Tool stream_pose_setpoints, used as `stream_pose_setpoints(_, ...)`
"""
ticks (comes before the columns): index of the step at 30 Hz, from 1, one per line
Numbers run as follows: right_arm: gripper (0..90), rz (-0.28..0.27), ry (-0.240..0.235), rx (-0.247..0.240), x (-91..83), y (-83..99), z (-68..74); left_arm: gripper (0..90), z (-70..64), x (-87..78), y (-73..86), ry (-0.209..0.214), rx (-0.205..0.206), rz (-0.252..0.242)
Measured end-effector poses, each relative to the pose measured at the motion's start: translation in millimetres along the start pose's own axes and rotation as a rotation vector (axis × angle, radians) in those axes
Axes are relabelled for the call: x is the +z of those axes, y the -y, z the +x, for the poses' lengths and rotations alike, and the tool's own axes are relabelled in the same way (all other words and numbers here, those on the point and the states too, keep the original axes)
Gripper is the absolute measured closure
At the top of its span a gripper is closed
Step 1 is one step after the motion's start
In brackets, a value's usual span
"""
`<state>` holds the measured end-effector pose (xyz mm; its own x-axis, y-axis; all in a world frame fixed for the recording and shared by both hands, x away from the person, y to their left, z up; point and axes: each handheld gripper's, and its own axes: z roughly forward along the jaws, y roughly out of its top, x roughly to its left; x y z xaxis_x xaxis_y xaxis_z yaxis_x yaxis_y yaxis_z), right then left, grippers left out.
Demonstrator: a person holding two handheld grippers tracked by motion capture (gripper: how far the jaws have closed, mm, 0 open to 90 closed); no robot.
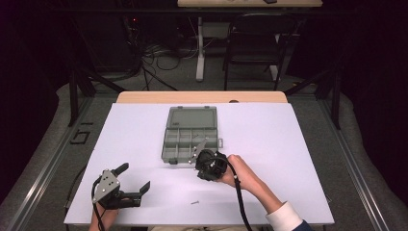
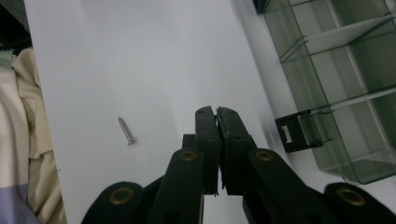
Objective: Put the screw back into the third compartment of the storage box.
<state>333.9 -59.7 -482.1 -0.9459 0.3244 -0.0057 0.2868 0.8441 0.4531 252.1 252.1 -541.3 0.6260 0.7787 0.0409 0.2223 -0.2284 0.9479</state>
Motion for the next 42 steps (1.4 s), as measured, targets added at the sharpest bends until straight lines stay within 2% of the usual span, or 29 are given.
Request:
stream_pose_setpoints(18,88.0,-0.009,0.023,0.024,-18.2,-13.1,-19.6,0.2,0.4,-0.4,0.4,-0.003,-0.002,0.001)
stream_pose_setpoints(21,88.0,0.006,0.033,0.015,-21.8,-16.7,-23.4,0.2,0.9,-0.3,0.3,-0.002,-0.001,0.006)
stream_pose_setpoints(31,88.0,0.025,0.056,0.036,-31.6,-27.5,-37.3,0.2,0.5,-0.2,0.4,-0.003,-0.002,0.002)
stream_pose_setpoints(42,88.0,0.036,0.090,0.034,-40.1,-41.0,-48.2,0.1,1.1,-0.6,0.2,0.001,-0.001,0.005)
